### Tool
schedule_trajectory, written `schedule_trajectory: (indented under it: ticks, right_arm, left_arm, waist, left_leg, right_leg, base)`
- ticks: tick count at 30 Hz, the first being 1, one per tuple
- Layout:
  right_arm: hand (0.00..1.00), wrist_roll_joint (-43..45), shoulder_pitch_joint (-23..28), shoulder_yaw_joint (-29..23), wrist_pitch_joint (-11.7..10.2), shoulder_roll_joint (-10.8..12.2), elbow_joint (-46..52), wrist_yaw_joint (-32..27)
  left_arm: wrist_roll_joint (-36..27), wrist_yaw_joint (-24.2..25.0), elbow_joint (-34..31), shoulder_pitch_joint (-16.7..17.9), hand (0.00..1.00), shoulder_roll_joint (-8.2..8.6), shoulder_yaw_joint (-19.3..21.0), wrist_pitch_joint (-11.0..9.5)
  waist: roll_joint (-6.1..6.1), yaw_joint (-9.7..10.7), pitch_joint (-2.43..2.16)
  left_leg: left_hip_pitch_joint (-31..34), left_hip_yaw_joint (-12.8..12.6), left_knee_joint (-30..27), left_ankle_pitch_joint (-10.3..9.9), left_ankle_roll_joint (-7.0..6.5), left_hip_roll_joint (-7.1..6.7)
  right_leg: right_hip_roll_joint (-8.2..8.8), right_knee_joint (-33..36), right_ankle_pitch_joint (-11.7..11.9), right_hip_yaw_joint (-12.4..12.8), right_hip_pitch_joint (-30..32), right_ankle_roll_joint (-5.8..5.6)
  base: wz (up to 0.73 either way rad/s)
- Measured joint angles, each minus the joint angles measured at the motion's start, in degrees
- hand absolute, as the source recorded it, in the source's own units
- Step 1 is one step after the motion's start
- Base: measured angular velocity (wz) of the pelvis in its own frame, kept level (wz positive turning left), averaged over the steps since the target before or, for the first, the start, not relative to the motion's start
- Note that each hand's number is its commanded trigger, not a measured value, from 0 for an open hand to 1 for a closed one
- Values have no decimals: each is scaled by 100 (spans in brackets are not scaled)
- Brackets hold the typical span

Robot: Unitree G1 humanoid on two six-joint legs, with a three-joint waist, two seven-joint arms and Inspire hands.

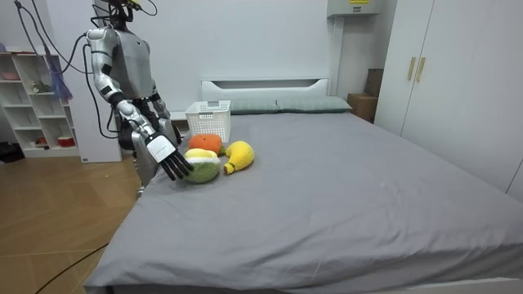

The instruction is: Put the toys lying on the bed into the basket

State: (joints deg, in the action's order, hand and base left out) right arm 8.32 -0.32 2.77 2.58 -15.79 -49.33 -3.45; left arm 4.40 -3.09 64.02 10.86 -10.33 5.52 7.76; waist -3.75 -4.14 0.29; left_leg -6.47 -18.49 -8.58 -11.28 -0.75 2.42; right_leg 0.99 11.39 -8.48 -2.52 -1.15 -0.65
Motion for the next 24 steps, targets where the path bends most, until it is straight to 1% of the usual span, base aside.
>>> schedule_trajectory:
  ticks: [3, 6, 12, 14, 19, 21, 22, 24]
  right_arm:
    - [0, 115, -159, -2, -5, -3, -558, 0]
    - [0, 123, -186, -2, -7, -3, -764, -2]
    - [0, 19, -296, -9, -9, -2, -1233, -10]
    - [0, -353, -318, -16, -10, 5, -1300, -17]
    - [0, -1032, -498, -16, -45, 27, -1289, -123]
    - [0, -1265, -543, -17, -50, 30, -1064, -206]
    - [0, -1433, -551, -18, -70, 30, -857, -271]
    - [0, -1943, -587, -27, -189, 37, -567, -410]
  left_arm:
    - [-9, 0, 0, -15, 0, 0, -1, -53]
    - [-17, 0, -1, -18, 0, 1, -2, -77]
    - [-44, 0, 11, -45, 0, 9, -20, -79]
    - [-52, 2, 11, -49, 0, 15, -22, -99]
    - [-165, 16, 73, -90, 0, 17, -24, -141]
    - [-165, 19, 74, -93, 0, 19, -45, -161]
    - [-165, 19, 74, -102, 0, 13, -120, -162]
    - [-165, 19, 74, -110, 0, 16, -139, -186]
  waist:
    - [-25, -54, 4]
    - [-40, -69, 4]
    - [5, -51, 30]
    - [27, -64, 33]
    - [26, -79, 37]
    - [27, -71, 36]
    - [34, -56, 32]
    - [51, -67, 29]
  left_leg:
    - [8, 34, 0, 1, 0, -1]
    - [11, 57, 1, 0, 0, -2]
    - [3, 138, 0, 0, 0, -7]
    - [3, 138, 1, 0, 1, -8]
    - [12, 137, -2, 1, 0, -11]
    - [44, 154, -13, 0, 0, -13]
    - [70, 185, -23, 0, -1, -17]
    - [78, 217, -24, 0, -1, -19]
  right_leg:
    - [32, 1, -3, -47, -3, 4]
    - [46, -8, -7, -77, -11, 7]
    - [56, -74, -4, -158, -90, 5]
    - [56, -67, -5, -162, -90, 5]
    - [60, -61, -6, -167, -84, 4]
    - [69, -78, -7, -197, -77, 2]
    - [74, -82, -7, -221, -77, 1]
    - [72, -84, -7, -241, -86, 1]
  base:
    - [5]
    - [5]
    - [7]
    - [0]
    - [0]
    - [6]
    - [11]
    - [9]
